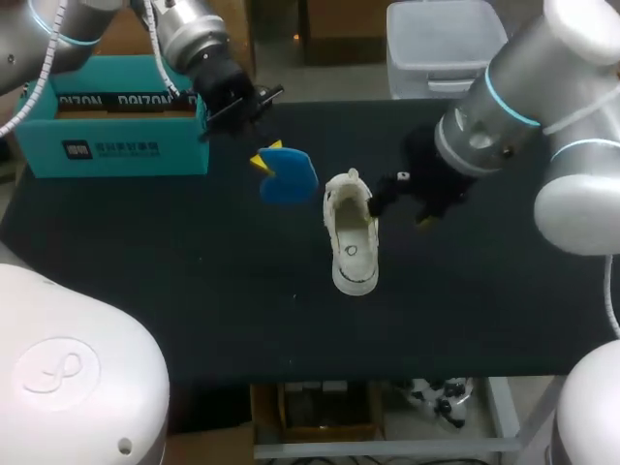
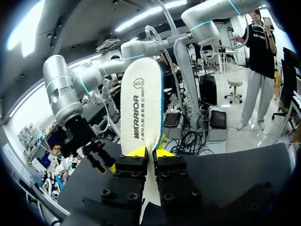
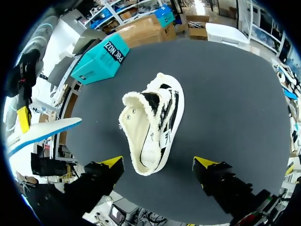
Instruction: Open the shoe tongue, take the insole out of the shoe, put the insole back into the shoe, and pack the shoe into the shoebox
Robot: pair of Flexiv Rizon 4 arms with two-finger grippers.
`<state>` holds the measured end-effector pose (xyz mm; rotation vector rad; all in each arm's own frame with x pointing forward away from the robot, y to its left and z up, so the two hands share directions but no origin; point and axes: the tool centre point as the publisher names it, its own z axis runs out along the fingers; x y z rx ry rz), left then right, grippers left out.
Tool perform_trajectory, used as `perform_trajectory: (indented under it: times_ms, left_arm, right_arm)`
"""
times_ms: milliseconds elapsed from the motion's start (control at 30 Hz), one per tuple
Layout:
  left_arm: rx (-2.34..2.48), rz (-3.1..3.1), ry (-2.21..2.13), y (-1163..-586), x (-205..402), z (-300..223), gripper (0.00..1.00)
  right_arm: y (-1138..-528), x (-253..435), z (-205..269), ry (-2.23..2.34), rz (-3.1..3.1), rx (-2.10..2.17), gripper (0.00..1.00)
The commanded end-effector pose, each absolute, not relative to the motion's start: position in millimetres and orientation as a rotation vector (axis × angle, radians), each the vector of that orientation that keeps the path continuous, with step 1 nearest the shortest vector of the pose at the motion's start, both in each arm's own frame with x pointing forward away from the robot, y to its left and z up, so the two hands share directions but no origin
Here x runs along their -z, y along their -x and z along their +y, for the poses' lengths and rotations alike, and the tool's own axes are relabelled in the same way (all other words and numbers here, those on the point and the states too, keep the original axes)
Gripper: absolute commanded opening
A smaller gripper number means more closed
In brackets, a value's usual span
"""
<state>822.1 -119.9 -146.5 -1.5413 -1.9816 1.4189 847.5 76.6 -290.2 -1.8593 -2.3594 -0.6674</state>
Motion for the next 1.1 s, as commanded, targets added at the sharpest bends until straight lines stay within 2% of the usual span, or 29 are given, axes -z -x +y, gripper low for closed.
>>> perform_trajectory:
  times_ms: [33, 333, 633, 1100]
  left_arm:
    - [-1.424, -1.966, 1.559, -811, 152, -126, 0.00]
    - [-1.396, -1.929, 1.719, -776, 158, -134, 0.00]
    - [-1.380, -1.942, 1.804, -757, 162, -140, 0.00]
    - [-1.423, -1.933, 1.778, -760, 166, -148, 0.00]
  right_arm:
    - [-839, 269, 62, 1.820, -2.399, 0.656, 1.00]
    - [-839, 269, 62, 1.820, -2.399, 0.656, 1.00]
    - [-823, 274, 69, 1.814, -1.706, 0.509, 1.00]
    - [-822, 271, 72, 1.787, -1.685, 0.438, 1.00]
